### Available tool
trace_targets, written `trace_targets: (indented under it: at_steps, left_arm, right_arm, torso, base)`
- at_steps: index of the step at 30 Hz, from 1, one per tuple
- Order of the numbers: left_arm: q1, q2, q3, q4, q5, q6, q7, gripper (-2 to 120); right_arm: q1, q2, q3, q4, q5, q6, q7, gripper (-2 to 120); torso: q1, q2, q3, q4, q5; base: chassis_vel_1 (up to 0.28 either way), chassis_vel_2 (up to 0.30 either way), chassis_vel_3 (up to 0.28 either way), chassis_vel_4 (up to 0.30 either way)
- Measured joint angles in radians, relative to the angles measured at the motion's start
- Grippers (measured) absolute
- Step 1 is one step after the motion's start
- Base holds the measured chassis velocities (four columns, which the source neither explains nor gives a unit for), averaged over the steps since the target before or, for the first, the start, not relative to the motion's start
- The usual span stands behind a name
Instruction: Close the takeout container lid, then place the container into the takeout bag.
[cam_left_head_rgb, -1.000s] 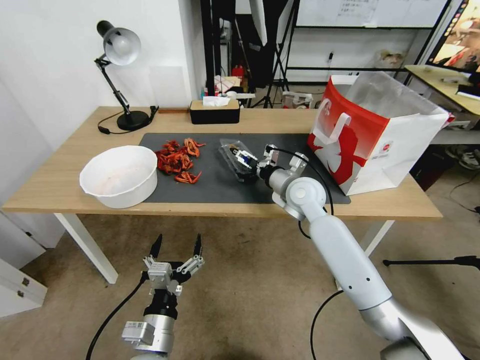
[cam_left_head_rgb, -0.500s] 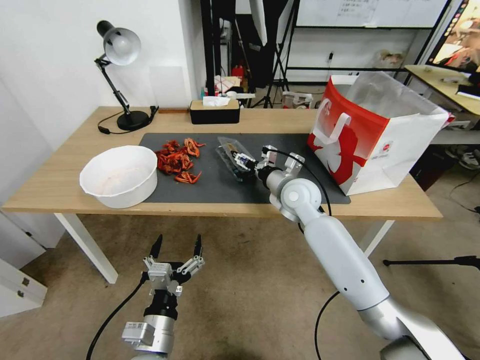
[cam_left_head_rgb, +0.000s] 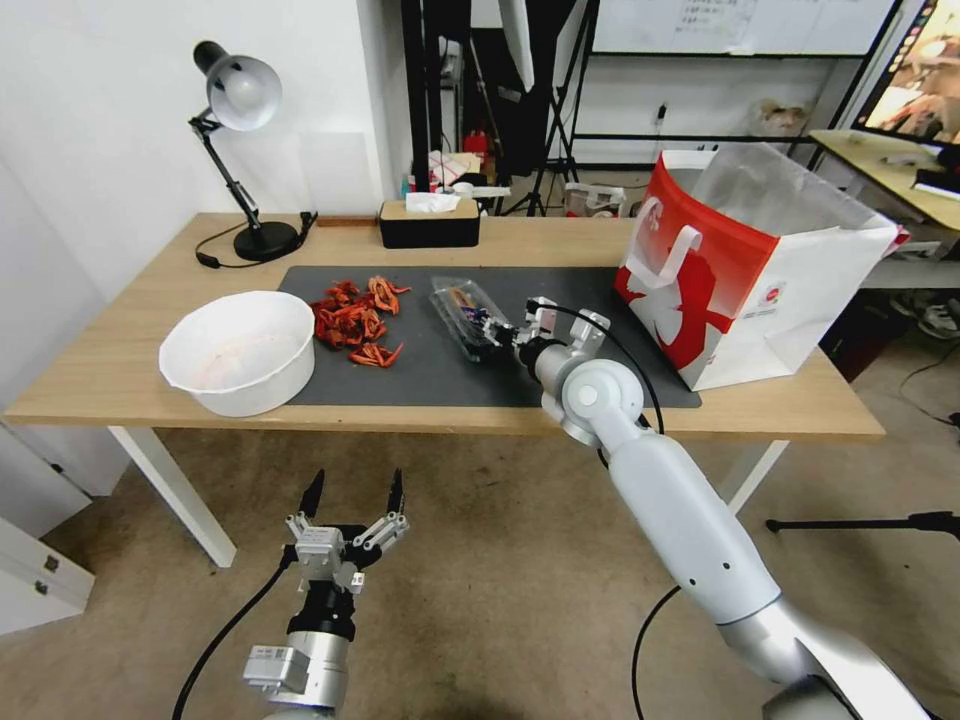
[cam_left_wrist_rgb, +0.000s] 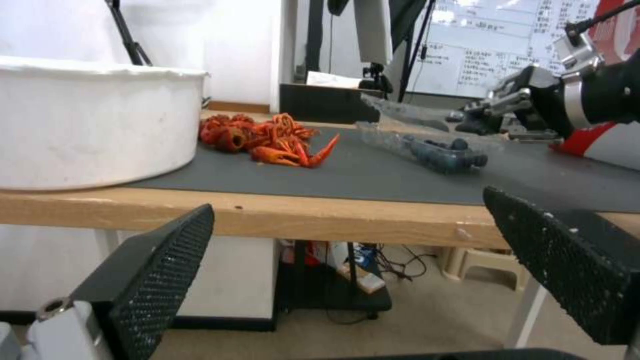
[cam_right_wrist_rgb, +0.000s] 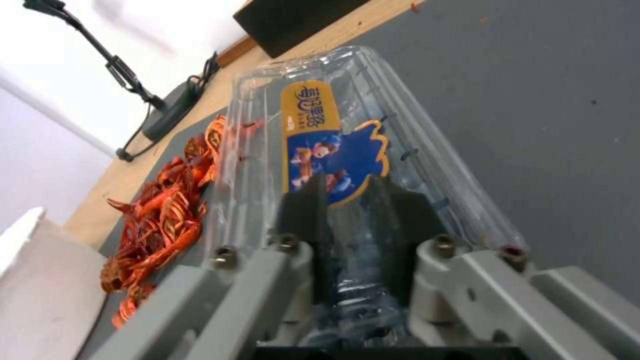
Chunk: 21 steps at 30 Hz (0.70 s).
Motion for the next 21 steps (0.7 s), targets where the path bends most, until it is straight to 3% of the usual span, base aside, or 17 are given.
trace_targets:
  at_steps: [4,16,21]
  left_arm:
    - [-0.008,0.010,0.000,-0.008,-0.012,0.010,-0.006,100]
    - [-0.028,0.042,0.008,-0.029,-0.073,0.037,-0.007,100]
    - [-0.048,0.072,0.023,-0.046,-0.163,0.049,-0.010,100]
  right_arm:
    - [0.000,-0.007,-0.005,0.010,-0.025,-0.015,-0.001,0]
    - [-0.003,-0.024,-0.015,0.012,-0.064,-0.045,-0.028,0]
    - [-0.003,-0.028,-0.018,0.012,-0.072,-0.055,-0.029,0]
  torso:
    - [0.000,0.000,0.000,0.0000,-0.0001]
    - [0.000,0.000,0.000,0.0000,0.0000]
    - [0.000,0.000,0.000,0.0001,0.0000]
  base:
    - [0.000,0.000,0.000,0.000]
    - [0.000,0.000,0.000,0.000]
    - [0.000,0.000,0.000,0.000]
